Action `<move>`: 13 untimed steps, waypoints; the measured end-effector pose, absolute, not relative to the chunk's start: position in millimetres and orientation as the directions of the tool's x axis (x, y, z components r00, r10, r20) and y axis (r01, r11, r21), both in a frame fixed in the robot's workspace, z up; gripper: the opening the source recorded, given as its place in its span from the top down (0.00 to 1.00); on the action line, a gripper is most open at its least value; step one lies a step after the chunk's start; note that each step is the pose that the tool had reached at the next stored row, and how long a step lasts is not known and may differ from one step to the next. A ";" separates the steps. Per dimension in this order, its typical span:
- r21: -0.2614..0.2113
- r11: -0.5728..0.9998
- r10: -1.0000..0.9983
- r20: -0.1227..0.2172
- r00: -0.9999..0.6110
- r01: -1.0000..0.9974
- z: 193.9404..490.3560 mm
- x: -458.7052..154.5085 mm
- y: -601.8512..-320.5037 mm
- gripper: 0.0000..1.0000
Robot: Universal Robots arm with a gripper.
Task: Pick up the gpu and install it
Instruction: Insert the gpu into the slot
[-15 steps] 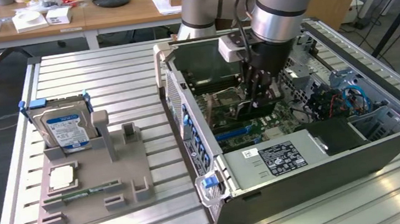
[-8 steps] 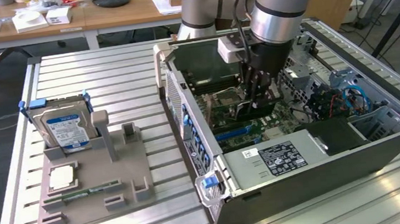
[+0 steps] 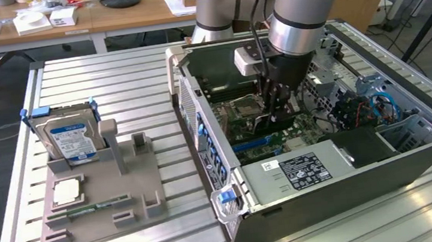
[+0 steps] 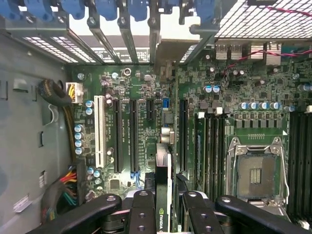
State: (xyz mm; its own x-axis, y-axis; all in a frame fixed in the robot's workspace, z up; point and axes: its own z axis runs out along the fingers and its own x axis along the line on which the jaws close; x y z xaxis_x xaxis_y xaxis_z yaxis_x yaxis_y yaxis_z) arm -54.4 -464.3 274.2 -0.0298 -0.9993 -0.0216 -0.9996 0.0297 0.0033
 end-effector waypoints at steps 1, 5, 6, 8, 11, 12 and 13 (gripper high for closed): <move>0.003 0.030 -0.999 -0.022 -0.030 -1.000 272.9 -54.5 -464.4 0.73; 0.003 0.030 -0.999 -0.023 -0.030 -1.000 270.5 -54.6 -464.4 0.73; 0.004 0.030 -0.999 -0.023 -0.030 -1.000 270.5 -54.6 -464.4 0.73; 0.003 0.030 -0.999 -0.023 -0.030 -1.000 270.5 -54.8 -464.4 0.73; 0.003 0.030 -0.999 -0.023 -0.030 -1.000 270.4 -57.4 -464.3 0.73; 0.003 0.030 -0.999 -0.023 -0.030 -1.000 270.4 -58.5 -464.3 0.73; 0.003 0.030 -0.999 -0.023 -0.030 -1.000 270.4 -59.2 -464.3 0.73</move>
State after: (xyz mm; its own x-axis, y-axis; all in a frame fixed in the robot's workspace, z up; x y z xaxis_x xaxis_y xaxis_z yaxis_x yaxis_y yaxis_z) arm -59.2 -464.3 270.4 -0.0298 -0.9993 -0.0231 -0.9996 0.0297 0.0027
